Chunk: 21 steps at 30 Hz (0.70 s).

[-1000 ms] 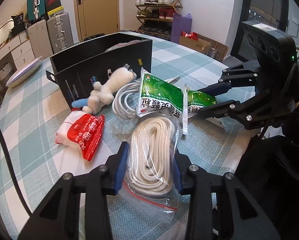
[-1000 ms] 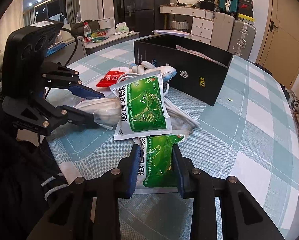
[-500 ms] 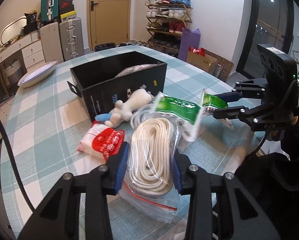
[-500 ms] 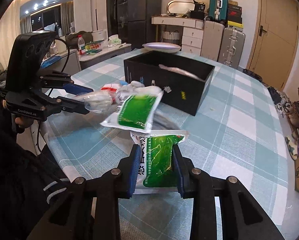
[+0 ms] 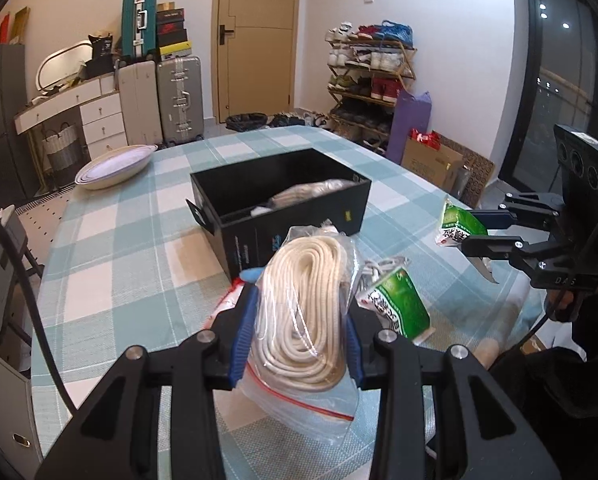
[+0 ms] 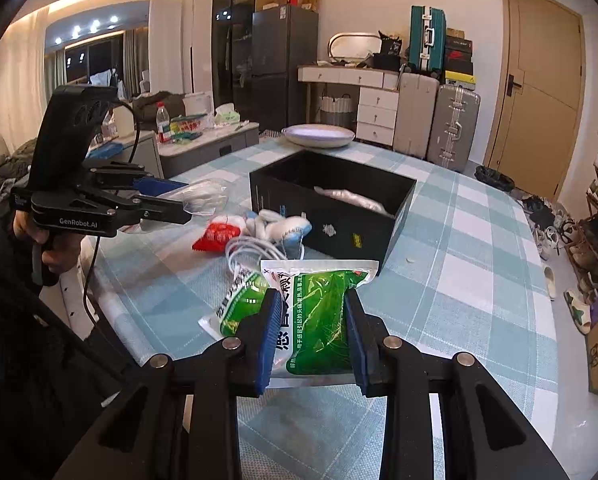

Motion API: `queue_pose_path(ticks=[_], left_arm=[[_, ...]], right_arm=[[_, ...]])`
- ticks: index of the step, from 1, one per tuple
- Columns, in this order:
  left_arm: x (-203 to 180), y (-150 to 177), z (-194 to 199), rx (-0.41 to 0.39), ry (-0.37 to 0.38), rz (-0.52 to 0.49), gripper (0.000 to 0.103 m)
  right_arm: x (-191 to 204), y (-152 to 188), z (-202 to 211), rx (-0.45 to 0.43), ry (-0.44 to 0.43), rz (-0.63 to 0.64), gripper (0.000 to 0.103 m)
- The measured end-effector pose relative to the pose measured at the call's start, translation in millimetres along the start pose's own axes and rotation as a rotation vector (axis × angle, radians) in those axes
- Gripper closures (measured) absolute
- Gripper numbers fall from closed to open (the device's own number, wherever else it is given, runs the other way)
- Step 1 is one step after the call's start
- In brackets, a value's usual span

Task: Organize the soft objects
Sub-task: 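Lift both held items and carry them over the black box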

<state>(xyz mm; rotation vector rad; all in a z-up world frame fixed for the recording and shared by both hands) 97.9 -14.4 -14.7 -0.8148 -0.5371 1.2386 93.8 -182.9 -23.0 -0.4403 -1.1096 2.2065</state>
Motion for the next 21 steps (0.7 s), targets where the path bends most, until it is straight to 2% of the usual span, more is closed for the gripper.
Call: queue_pose_path(ticks=[7, 21], left_arm=[[11.9, -20.0, 7.1, -0.062, -0.041, 0.033, 0.065], [34.3, -44.8, 5.4, -0.099, -0.11, 0.096, 0.065]], right_arm=[[-5.4, -29.1, 12.3, -0.092, 0.0, -0.045, 0.072], [-25.7, -78.2, 33.7, -0.21, -0.005, -0.135, 0.072]])
Point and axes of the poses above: each gripper's, at about its wrist camera, not at the fingertips, and z roughly against the way its jaws point, x to its left, y to its underside, the point moved 9 cm from there along -z, roughly the way its jaws point
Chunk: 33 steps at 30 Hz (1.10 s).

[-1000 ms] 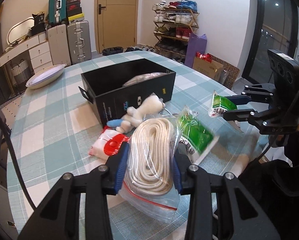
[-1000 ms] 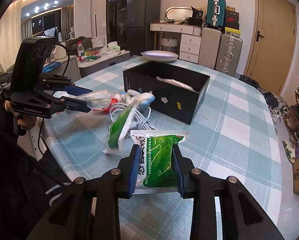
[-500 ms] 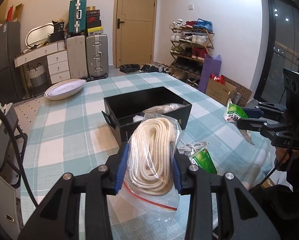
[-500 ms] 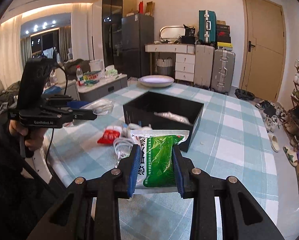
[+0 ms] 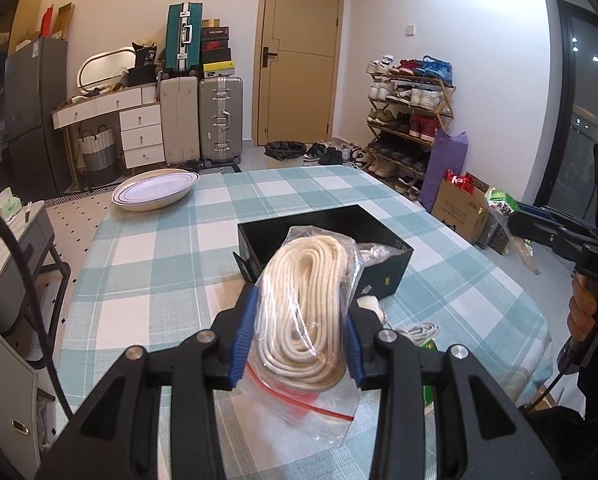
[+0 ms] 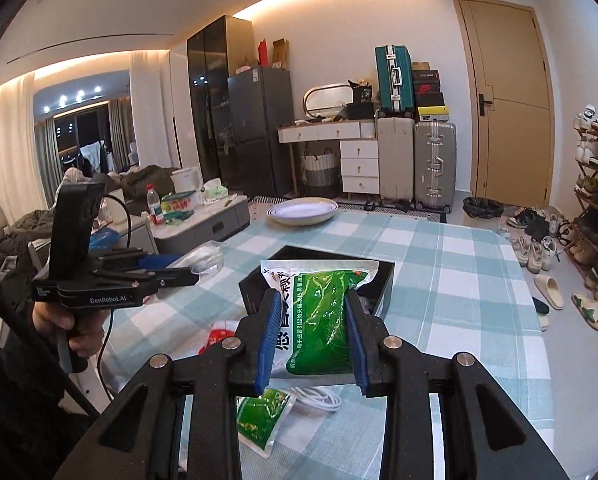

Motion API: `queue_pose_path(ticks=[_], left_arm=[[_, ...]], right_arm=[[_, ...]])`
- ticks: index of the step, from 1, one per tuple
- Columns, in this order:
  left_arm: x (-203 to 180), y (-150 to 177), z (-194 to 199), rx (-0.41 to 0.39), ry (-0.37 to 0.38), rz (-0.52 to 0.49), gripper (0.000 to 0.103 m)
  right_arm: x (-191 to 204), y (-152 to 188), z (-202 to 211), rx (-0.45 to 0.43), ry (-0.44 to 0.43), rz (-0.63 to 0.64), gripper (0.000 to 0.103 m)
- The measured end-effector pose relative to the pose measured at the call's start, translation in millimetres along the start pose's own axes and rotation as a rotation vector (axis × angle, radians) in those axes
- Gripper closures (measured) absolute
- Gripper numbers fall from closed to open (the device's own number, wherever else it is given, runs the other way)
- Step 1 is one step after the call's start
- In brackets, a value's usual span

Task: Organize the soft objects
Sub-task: 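Lift both held items and carry them over the black box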

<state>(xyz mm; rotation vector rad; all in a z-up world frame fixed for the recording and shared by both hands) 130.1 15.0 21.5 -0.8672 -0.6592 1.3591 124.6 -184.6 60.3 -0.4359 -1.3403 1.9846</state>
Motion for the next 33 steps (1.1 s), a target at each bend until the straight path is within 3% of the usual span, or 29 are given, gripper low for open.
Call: queue_pose_path(ticks=[17, 33], left_arm=[[7.4, -30.4, -24.3, -0.022, -0.039, 0.047, 0.065], [8.3, -43.1, -61.5, -0.012, -0.068, 0.046, 0.065]], right_arm=[[-12.5, -34.8, -22.8, -0.038, 0.013, -0.089, 0.072], [-24.5, -44.3, -66.2, 0.011, -0.003, -0.126, 0.072]])
Point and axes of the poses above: each gripper's, at about its wrist camera, not at the fingertips, and z roughly against the way its jaws point, x to its left, y to its underside, the point moved 9 cm from there along -z, roughly the way its jaws point
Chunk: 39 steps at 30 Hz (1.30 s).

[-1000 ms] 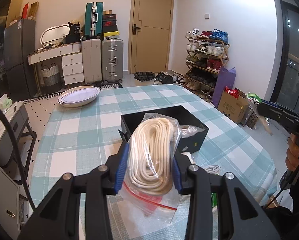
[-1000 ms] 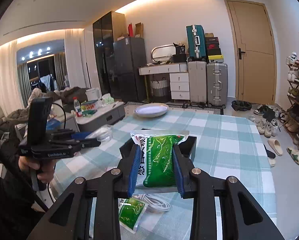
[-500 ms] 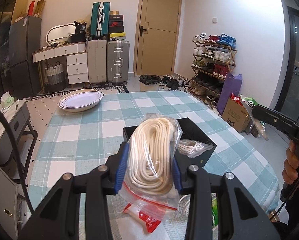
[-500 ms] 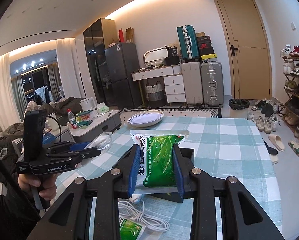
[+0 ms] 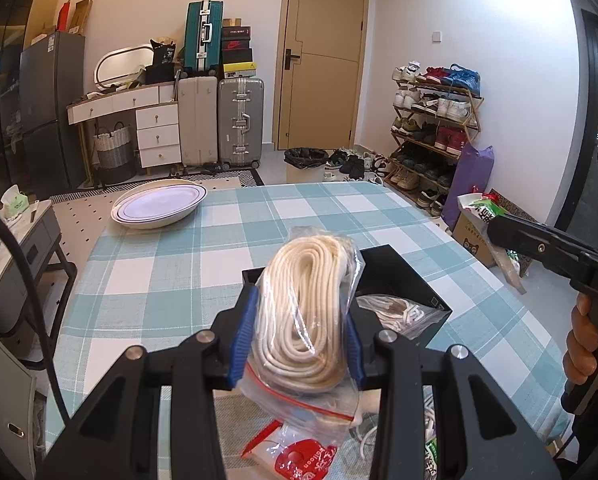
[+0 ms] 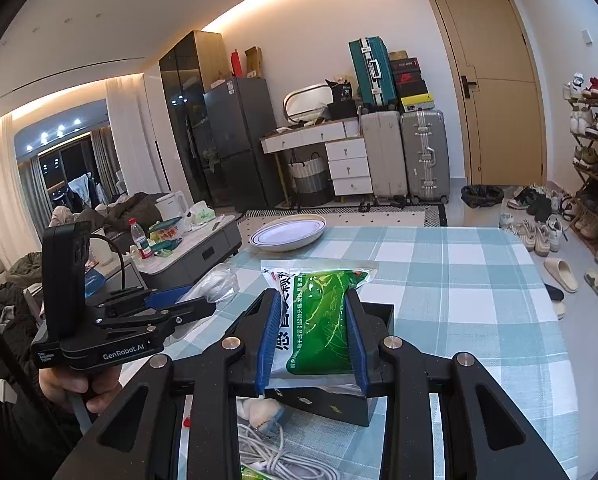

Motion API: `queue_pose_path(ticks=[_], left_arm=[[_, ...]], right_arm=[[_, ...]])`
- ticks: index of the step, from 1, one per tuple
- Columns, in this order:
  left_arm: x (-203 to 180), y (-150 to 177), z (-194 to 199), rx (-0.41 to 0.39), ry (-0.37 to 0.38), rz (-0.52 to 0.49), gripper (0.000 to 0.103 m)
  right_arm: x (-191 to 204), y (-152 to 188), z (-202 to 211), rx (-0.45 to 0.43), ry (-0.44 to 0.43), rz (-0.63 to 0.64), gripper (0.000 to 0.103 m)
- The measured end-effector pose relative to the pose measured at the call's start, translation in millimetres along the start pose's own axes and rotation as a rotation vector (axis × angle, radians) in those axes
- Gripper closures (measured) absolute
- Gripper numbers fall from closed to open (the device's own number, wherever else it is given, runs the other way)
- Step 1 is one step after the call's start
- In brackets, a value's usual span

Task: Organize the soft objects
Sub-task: 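Lift both held items and carry them over the black box, then lower both items into the black box and open both tools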

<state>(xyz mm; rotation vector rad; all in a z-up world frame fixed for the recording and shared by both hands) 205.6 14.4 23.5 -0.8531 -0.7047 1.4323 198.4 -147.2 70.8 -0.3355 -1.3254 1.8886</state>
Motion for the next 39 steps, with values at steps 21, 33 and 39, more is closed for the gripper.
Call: queue_pose_path(ticks=[21, 33, 39], left_arm=[[-13.8, 7.2, -58.0, 0.083, -0.025, -0.04, 0.065], [-12.8, 17.1, -80.8, 0.13, -0.03, -0.053, 0.065], [-11.1, 19.4, -86.1, 0.147, -0.025, -0.049, 0.065]], right_arm=[[-18.2, 19.6, -69.5, 0.123, 0.003, -0.015, 0.072], [-30.1, 35.6, -104.6, 0.181, 0.036, 0.007, 0.072], [-32.5, 38.1, -112.2, 0.189, 0.062, 0.026, 0.071]])
Point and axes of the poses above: each gripper's, at about its wrist camera, not at the fingertips, and z roughly against the way its jaws point, x to its left, y to its underside, the point moved 9 cm from there along -z, roughly the way its jaws point
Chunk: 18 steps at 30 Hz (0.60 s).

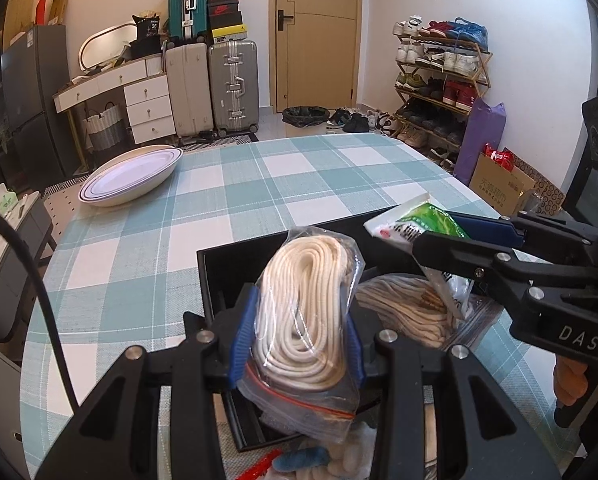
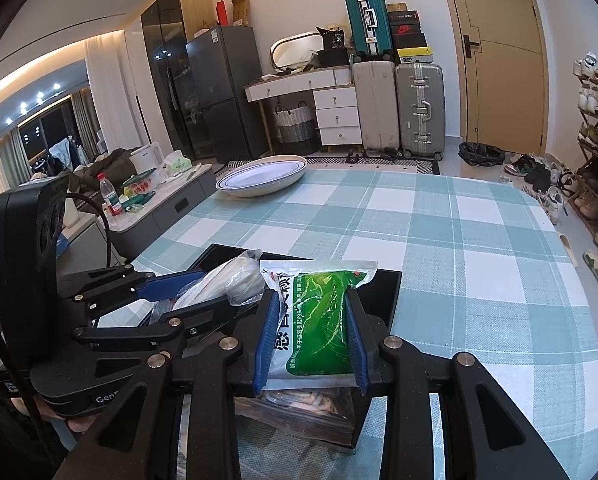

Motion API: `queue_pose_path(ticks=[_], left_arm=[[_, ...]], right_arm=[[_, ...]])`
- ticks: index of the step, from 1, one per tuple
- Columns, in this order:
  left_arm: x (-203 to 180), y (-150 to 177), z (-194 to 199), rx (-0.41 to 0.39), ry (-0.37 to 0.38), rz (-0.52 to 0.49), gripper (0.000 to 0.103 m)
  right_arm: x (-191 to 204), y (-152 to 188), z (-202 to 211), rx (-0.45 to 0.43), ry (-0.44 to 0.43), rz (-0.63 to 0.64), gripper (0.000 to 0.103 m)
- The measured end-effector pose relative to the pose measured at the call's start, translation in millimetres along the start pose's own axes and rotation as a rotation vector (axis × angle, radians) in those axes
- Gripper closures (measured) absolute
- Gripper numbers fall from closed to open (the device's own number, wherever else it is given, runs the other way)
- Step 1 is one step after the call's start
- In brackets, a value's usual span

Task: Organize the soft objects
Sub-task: 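Lower both items into the black box and open both tools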

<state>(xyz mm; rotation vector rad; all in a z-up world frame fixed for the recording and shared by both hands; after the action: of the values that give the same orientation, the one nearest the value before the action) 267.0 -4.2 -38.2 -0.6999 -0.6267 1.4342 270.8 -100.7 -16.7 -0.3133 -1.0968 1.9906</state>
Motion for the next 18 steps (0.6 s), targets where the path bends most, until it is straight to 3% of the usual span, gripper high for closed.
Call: queue_pose_path(ticks=[3, 6, 9, 12, 14, 16, 18], left_arm=[[1.1, 1.6, -1.8, 0.013, 0.009, 0.003, 0.062], [0.9, 3.6, 1.0, 0.015, 0.029, 0.007, 0.059], [-2.0, 3.0, 8.2, 0.004, 0.042, -0.007, 0.042], [-3.3, 0.3, 20.5, -0.022, 0.039, -0.017, 0.037], [-3.4, 1.2, 27.8, -0.025, 0.052, -0.012, 0.017], [-3.7, 2.7, 36.2, -0.039, 0.062, -0.01, 0.009], [-2.5, 5.0, 44.6, -0.044, 0.069, -0.007, 0.007]], right_arm=[[1.9, 3.0, -3.4, 0.017, 0.006, 0.012, 0.072], [4.5, 0.2, 3.2, -0.02, 0.011, 0.02, 0.07], [5.8, -2.0, 13.3, -0.031, 0.022, 0.034, 0.055], [7.2, -0.6, 23.7, -0.02, 0.029, 0.051, 0.038], [8.8, 2.9, 33.3, -0.015, 0.024, 0.055, 0.015], [12.2, 5.9, 42.2, -0.02, 0.011, 0.072, 0.012], [14.1, 10.5, 50.0, -0.017, 0.022, 0.087, 0.008]])
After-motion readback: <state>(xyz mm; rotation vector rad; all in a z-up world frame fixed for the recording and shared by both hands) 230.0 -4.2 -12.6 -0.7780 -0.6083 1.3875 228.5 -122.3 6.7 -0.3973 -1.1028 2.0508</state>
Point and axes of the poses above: each gripper's, at about its wrist camera, not at the fingertips, and z roughly against the way its jaws point, x to its left, y to its underside, the point moved 9 cm from there along -z, roughly the way its jaws point
